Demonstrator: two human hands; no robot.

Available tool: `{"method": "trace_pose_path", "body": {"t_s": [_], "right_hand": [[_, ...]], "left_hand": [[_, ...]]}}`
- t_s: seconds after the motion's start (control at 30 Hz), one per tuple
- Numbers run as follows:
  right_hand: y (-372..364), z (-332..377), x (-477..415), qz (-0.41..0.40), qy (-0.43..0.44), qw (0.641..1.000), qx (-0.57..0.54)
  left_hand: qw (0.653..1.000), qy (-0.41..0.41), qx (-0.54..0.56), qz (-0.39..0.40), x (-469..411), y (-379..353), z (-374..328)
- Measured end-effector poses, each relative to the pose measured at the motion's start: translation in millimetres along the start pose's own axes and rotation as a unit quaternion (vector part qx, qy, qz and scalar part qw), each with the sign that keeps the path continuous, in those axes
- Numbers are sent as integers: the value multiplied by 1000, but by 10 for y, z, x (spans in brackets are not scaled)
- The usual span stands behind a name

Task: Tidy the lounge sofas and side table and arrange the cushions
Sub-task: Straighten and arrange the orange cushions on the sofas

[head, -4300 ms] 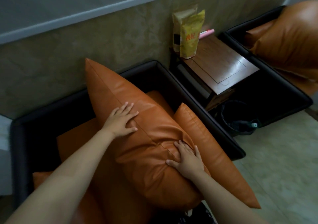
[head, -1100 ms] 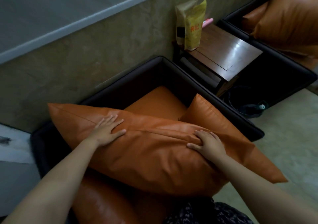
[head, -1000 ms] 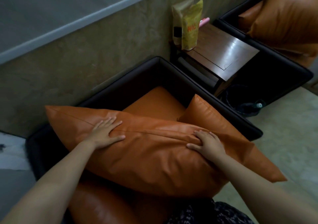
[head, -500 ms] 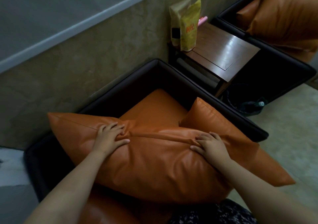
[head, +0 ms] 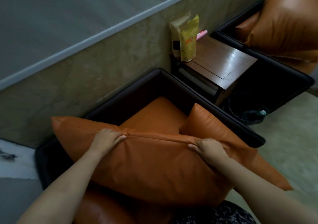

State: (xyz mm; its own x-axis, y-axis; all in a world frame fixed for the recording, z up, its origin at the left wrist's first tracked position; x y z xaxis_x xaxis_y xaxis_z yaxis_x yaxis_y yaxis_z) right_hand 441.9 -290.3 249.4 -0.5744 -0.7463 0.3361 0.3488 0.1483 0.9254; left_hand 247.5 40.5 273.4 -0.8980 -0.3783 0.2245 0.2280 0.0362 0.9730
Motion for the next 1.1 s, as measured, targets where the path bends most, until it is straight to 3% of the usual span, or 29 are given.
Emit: {"method": "trace_pose_path", "body": {"t_s": [0.27,0.57,0.8,0.93,1.1], "right_hand": [[469,10,134,-92,50,994,-2],[1520,272,-52,-181,156,971,17],[2144,573,-306,-244,195,948,65],[2366,778,-546,-349,236,906,37],[2656,978,-871,-348,275,896,18]], "left_hand": [[997,32,-19,-64,206,483,-35],[986,106,-43,-121,606,1293,242],[958,125,-65,-251,921,1780,496],[950,172,-91,-245,1024,1981,577],[937,226,-93,-251,1067,2117,703]]}}
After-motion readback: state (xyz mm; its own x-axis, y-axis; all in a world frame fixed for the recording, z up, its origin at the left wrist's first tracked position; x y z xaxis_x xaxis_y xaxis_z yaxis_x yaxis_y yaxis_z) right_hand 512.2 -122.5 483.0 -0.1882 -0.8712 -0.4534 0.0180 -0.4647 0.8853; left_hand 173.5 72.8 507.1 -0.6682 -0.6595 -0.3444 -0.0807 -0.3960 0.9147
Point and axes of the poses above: each hand's wrist, its own x-axis away from the middle knuckle, its own y-axis out of the back of the hand, z = x × y, the point moved 2 cm from there along -x, towards the middle knuckle, and after that the axes turned 2 degrees about -x, right-handed, at the moved point
